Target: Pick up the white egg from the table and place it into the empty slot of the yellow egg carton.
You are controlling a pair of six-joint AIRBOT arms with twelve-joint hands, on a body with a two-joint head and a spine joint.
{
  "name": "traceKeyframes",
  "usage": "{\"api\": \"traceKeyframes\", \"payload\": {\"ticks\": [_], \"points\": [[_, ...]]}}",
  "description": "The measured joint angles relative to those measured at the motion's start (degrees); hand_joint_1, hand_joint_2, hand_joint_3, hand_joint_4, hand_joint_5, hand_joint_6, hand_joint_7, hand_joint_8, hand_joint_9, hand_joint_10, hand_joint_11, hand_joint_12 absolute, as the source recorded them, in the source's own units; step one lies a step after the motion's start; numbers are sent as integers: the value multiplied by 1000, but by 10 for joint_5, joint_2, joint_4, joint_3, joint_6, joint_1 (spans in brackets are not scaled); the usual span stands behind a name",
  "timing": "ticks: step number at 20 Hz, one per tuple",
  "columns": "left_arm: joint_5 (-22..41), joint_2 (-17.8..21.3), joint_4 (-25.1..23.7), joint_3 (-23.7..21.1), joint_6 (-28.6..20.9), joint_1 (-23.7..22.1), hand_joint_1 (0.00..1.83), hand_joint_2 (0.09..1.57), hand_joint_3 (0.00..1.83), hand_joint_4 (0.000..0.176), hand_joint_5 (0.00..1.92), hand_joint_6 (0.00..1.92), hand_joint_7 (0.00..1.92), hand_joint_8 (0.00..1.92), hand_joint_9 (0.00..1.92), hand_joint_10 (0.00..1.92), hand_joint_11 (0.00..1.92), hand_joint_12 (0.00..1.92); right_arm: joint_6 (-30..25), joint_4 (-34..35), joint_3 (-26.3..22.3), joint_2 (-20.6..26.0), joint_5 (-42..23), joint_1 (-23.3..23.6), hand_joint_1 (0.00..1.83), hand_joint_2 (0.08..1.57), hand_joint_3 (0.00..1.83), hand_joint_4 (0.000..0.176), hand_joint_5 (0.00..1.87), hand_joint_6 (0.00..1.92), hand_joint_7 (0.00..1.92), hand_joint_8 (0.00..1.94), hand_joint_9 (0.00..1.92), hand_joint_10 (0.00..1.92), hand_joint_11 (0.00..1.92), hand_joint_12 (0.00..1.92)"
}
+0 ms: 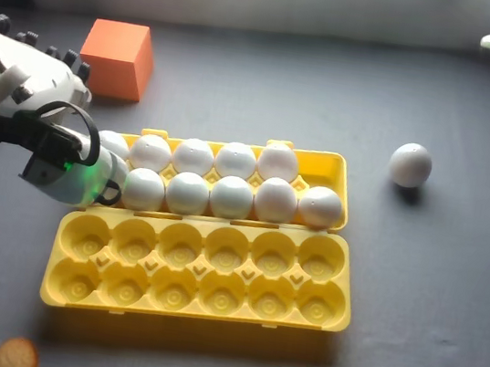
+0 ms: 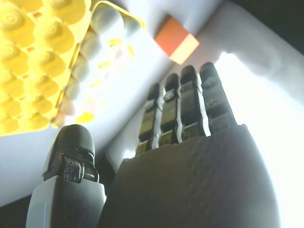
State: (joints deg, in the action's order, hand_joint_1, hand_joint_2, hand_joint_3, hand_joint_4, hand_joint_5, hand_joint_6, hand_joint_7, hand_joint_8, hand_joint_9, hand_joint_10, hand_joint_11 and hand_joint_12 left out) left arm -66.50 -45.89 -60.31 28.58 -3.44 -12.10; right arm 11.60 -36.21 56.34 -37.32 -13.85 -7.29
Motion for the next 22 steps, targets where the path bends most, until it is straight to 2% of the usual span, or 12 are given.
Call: {"api": "traceKeyframes", "payload": {"ticks": [3, 5, 7, 9, 10, 11, 12, 16, 17, 18, 20, 22], "points": [[-1, 0, 0, 0, 2, 0, 0, 1349, 9, 0, 92, 0, 116, 0, 107, 3, 29, 32, -2, 31, 39, -47, 16, -16, 1055, 905, 0, 0, 24, 6, 5, 1, 0, 0, 0, 58], [-3, 0, 0, 0, 2, 0, 0, 1365, 12, 0, 125, 12, 147, 11, 130, 10, 65, 52, -2, 47, 48, -65, 28, -35, 1080, 904, 0, 0, 95, 4, 85, 1, 68, 7, 0, 172], [-3, 0, 0, 0, 2, 0, 0, 1378, 14, 0, 130, 12, 141, 6, 124, 6, 57, 52, 17, 60, 66, -83, 22, -36, 1042, 942, 12, 0, 99, 0, 101, 1, 84, 7, 0, 183], [-1, 0, 0, 0, 2, 0, 0, 1385, 1, 0, 176, 5, 157, 4, 132, 4, 44, 65, 78, 119, 86, -108, 18, -38, 1023, 957, 10, 0, 107, 2, 130, 8, 102, 9, 0, 208], [-1, 0, 0, 0, 2, 0, 0, 1383, 1, 0, 191, 4, 180, 8, 159, 0, 8, 213, 91, 136, 99, -123, 18, -42, 1052, 938, 1, 0, 125, 6, 143, 8, 117, 11, 0, 264], [-1, 0, -1, 0, 2, 0, 0, 1384, 1, 0, 195, 4, 184, 8, 156, 0, 1, 241, 94, 140, 121, -147, 23, -44, 1065, 935, 0, 0, 113, 1, 139, 3, 114, 7, 0, 255], [-2, 0, 0, 0, 2, 0, 0, 1388, 2, 0, 193, 2, 182, 4, 152, 0, 0, 230, 94, 144, 135, -162, 25, -44, 1003, 965, 9, 0, 66, 0, 88, 0, 78, 1, 0, 191], [-2, 0, 0, 0, 2, 0, 0, 1382, 0, 0, 200, 4, 181, 4, 149, 3, 0, 251, 100, 182, 205, -220, 24, -60, 1023, 957, 2, 0, 119, 13, 134, 9, 100, 7, 0, 268], [-2, 0, 0, 0, 2, 0, 0, 1376, 0, 0, 205, 4, 195, 6, 170, 8, 0, 274, 101, 183, 214, -228, 28, -67, 1007, 954, 0, 0, 127, 10, 144, 7, 106, 7, 0, 302], [-2, 0, 0, 0, 2, 0, 0, 1384, 1, 0, 177, 1, 154, 3, 136, 3, 0, 203, 103, 182, 221, -237, 35, -73, 999, 938, 0, 0, 181, 16, 216, 14, 166, 19, 0, 425], [-1, 0, 0, 0, 2, 0, 0, 1374, 0, 0, 169, 1, 177, 4, 169, 6, 0, 251, 104, 182, 233, -253, 39, -79, 994, 915, 0, 0, 268, 27, 307, 22, 243, 30, 0, 596], [-2, 0, 0, 0, 2, 0, 0, 1377, 0, 0, 181, 1, 193, 3, 171, 2, 0, 242, 105, 183, 249, -273, 39, -83, 991, 944, 9, 0, 291, 23, 327, 17, 271, 31, 0, 651]]}}
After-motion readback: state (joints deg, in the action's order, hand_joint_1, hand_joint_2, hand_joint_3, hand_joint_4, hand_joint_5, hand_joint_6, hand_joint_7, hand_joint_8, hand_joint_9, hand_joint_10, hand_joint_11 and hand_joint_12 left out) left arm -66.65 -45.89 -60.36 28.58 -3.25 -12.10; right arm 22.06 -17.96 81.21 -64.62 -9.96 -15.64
